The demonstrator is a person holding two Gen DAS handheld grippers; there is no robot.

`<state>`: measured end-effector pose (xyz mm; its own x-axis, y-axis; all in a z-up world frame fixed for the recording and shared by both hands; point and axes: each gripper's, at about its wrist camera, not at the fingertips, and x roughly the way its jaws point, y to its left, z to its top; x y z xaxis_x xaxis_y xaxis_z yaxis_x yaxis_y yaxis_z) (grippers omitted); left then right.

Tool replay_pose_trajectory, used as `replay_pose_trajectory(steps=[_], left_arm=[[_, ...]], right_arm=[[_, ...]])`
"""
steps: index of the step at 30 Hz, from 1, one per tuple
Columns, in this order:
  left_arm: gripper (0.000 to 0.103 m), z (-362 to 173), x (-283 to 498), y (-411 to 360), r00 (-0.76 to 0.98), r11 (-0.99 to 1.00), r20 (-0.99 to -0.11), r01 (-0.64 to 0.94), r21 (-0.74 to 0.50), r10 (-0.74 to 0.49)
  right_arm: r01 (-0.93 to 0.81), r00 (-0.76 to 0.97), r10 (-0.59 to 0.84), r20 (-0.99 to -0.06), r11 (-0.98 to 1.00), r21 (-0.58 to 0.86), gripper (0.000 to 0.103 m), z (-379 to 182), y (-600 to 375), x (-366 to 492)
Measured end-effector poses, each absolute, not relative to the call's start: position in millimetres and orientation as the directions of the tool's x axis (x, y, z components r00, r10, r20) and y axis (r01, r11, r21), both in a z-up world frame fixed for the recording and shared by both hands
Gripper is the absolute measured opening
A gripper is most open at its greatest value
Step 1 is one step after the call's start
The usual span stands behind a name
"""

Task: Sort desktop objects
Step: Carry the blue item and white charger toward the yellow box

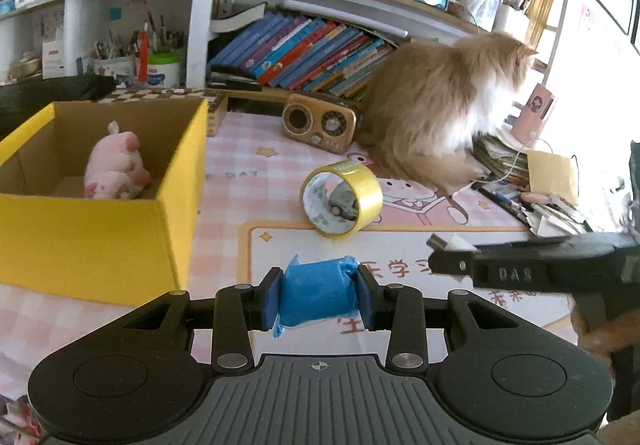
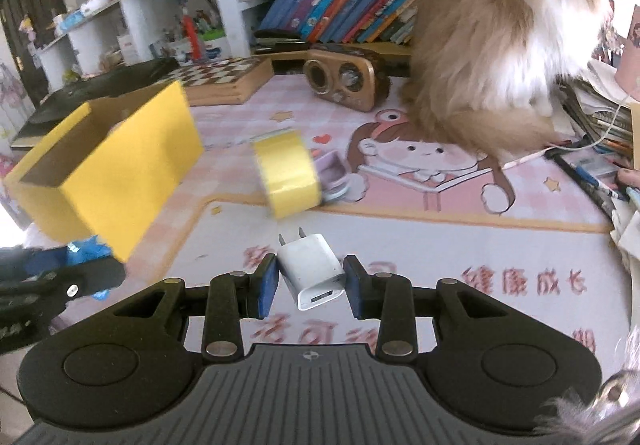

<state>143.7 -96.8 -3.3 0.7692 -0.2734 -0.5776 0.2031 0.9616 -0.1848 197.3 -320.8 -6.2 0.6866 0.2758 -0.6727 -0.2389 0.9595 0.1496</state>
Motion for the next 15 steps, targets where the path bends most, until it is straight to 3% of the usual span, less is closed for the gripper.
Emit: replay_pose_trajectory(steps=[15], left_arm=[[0.036, -5, 81, -39, 0.745, 0.949, -0.588, 0.234, -0.213, -0.316]], right_arm=[[-0.251, 0.668, 0.262, -0.697, 0.96, 0.121, 0.033, -7, -250, 106]])
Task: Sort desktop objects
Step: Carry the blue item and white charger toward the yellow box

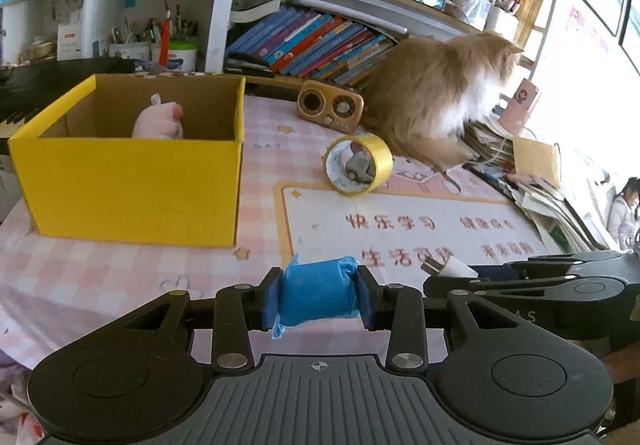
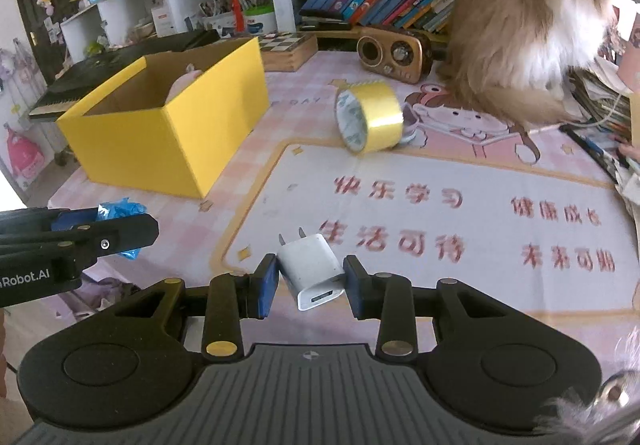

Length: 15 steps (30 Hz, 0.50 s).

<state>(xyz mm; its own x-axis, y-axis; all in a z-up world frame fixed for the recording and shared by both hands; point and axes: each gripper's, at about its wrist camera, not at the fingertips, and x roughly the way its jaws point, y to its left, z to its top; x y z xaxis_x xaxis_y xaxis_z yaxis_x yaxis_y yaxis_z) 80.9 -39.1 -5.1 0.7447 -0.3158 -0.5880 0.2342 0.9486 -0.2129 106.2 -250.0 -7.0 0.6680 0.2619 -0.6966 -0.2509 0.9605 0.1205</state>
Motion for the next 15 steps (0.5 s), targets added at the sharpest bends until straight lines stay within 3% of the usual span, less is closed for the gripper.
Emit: replay_pose_trajectory(steps=[15], left_arm=[[0.036, -7, 28, 15, 0.748, 0.955, -0.594, 0.217, -0.202, -0.296]], right_arm=[[-0.279, 0.639, 0.289, -0.712, 0.951, 0.135, 0.033, -15, -189, 49]])
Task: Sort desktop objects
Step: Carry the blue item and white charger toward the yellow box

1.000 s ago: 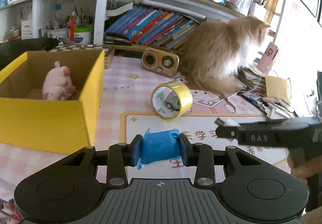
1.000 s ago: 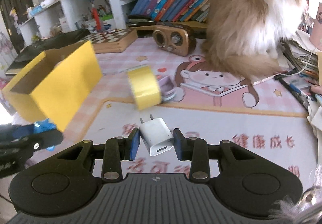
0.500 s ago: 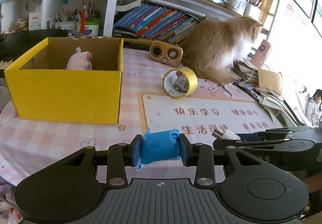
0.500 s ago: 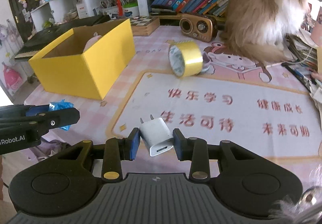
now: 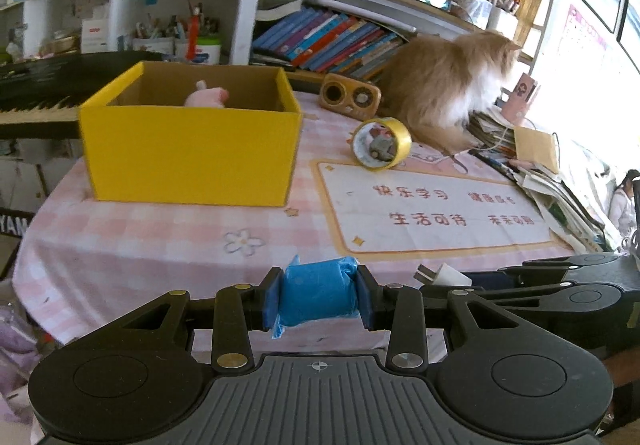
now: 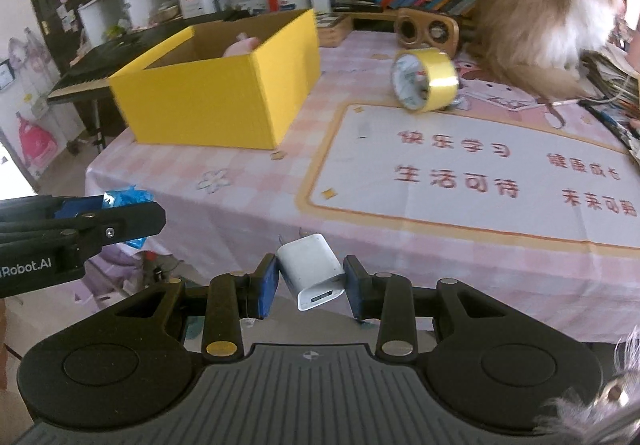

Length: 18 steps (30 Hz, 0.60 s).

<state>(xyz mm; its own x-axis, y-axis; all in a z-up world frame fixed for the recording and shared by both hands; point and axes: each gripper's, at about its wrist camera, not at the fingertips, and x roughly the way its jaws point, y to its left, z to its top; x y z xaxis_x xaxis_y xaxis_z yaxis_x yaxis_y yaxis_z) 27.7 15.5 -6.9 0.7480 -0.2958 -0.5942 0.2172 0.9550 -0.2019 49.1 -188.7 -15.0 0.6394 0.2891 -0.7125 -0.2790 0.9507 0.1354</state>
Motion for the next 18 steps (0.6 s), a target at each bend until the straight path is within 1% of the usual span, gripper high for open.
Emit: replay_pose_trajectory(steps=[18], left_arm=[[0.036, -4, 2, 67, 0.792, 0.978, -0.582, 0.087, -0.19, -0.183]], right_arm=[[-0.441, 0.602, 0.381, -0.702, 0.891, 0.105, 0.033, -9, -121, 45]])
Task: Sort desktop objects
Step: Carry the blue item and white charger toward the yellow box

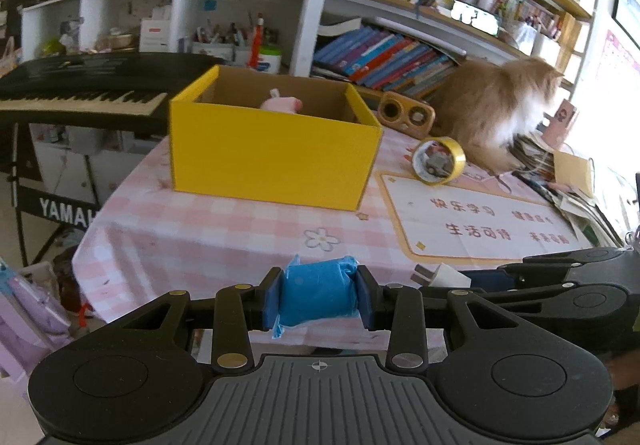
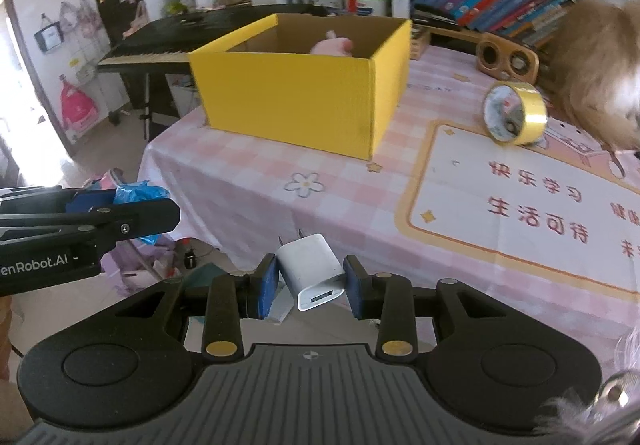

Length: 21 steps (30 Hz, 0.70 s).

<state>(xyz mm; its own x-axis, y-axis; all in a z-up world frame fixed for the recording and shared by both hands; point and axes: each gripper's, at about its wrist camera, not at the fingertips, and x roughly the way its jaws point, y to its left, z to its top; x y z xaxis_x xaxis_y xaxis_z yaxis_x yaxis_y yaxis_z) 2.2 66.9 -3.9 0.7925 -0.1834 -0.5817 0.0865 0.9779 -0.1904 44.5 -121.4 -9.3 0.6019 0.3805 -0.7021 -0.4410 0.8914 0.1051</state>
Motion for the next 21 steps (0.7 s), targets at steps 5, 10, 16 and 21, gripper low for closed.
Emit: replay_pose_trajectory(steps=[5, 10, 16, 21], left_arm=[[0.036, -4, 2, 74, 0.796, 0.977, -0.581, 0.059, -0.204, -0.17], [0.036, -5, 6, 76, 0.794, 0.975, -0.583, 0.051, -0.217, -0.172], [0.036, -7, 15, 78, 0.796, 0.976, -0.585, 0.034, -0.215, -0.156], [0.036, 0, 25, 88, 0.816, 0.979, -0.567, -0.003, -0.202, -0.114]], right_arm=[[-0.489, 0.584, 0.405, -0.704, 0.867, 0.093, 0.033, -7, -108, 45], [-0.508, 0.578, 0.41, -0.706, 0.858, 0.083, 0.033, -6, -103, 48], [-0.523, 0.574, 0.418, -0.704, 0.849, 0.077, 0.033, -5, -102, 58], [-0.538, 0.571, 0.443, -0.691, 0.838, 0.092, 0.033, -4, -97, 75]])
